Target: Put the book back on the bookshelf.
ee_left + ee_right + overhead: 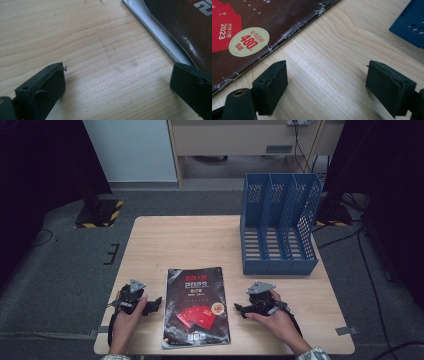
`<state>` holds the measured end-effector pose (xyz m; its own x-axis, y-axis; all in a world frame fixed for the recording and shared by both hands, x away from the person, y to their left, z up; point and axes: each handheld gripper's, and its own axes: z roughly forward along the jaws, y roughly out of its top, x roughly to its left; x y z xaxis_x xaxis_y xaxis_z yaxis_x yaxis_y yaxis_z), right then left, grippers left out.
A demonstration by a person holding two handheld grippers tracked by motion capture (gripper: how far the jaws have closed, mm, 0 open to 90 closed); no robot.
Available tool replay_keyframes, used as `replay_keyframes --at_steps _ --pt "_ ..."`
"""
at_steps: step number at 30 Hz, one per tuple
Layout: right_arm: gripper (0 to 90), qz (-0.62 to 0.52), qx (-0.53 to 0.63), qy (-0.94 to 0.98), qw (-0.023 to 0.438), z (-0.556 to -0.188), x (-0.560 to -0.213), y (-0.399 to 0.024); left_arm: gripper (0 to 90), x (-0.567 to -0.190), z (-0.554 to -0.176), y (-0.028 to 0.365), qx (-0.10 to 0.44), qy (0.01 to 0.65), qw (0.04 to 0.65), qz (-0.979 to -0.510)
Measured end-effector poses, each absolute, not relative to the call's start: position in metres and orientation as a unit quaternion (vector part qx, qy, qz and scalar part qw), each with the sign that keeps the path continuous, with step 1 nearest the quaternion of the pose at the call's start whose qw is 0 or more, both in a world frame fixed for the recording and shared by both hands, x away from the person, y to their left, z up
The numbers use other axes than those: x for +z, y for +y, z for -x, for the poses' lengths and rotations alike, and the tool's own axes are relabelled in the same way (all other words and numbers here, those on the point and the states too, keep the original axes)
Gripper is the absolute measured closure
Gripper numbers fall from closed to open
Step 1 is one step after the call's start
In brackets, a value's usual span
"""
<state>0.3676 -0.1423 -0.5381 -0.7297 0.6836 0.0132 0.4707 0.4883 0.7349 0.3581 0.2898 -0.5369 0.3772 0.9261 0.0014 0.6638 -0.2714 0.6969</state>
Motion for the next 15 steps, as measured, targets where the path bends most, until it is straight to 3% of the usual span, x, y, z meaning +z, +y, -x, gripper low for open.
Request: replay_keyframes --at_steps 15 --pt "15.3 -0.334 0.374 0.855 0.136 -0.3694 -0.5381 -0.1413 2.3 -0.5344 -0.3557 0.2893 0.208 0.523 0.310 -0.766"
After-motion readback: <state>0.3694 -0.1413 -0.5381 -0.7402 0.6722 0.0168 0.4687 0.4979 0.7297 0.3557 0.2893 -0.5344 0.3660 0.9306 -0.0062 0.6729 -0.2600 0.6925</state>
